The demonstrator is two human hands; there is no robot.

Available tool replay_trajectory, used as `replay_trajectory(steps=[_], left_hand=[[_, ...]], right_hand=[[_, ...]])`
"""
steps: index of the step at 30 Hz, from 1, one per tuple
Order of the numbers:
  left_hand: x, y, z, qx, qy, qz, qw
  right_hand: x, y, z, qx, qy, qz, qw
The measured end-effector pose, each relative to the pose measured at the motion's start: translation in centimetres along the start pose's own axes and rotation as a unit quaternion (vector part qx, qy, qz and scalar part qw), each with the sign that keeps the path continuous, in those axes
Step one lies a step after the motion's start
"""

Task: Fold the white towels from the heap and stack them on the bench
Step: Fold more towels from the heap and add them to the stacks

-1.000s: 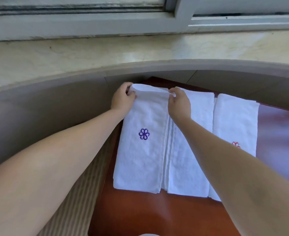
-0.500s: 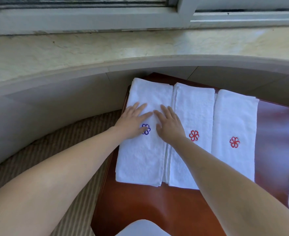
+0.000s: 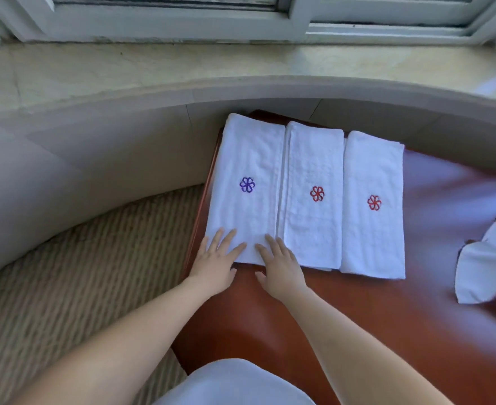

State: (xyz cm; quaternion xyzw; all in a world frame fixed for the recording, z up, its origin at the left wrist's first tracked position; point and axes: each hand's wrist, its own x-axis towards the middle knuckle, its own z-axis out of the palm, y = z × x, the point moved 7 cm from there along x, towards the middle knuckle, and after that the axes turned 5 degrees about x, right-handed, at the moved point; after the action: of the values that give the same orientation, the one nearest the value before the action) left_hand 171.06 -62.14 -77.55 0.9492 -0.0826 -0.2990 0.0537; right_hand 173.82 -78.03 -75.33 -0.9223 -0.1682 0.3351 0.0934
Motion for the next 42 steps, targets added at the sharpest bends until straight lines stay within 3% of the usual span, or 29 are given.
replay_trajectory(steps=[4,11,26,35,42], left_hand=[[-3.0,3.0,-0.1,-0.004,-0.016,0.013,1.000],[-7.0,11.4,-2.8,0.001,0.038,0.025,0.999],[-20.4,43.5,-5.4,-0.011,0.159,0.161,0.974],[-23.5,57.3,-6.3,0.015,0.165,0.256,0.952],[-20.6,67.3,-5.8,-0.046,0.106,0.321,0.940]], right_hand=[[-4.4,-0.4,0.9,0.022,-0.010,0.002,1.000],[-13.3,3.7,-0.9,0.075,0.076,0.051,0.993],[-45.1,22.6,2.4,0.182,0.254,0.155,0.937],[-55.3,30.9,2.5,0.248,0.336,0.219,0.882],[-60.7,39.2,1.4,0.282,0.367,0.279,0.841]])
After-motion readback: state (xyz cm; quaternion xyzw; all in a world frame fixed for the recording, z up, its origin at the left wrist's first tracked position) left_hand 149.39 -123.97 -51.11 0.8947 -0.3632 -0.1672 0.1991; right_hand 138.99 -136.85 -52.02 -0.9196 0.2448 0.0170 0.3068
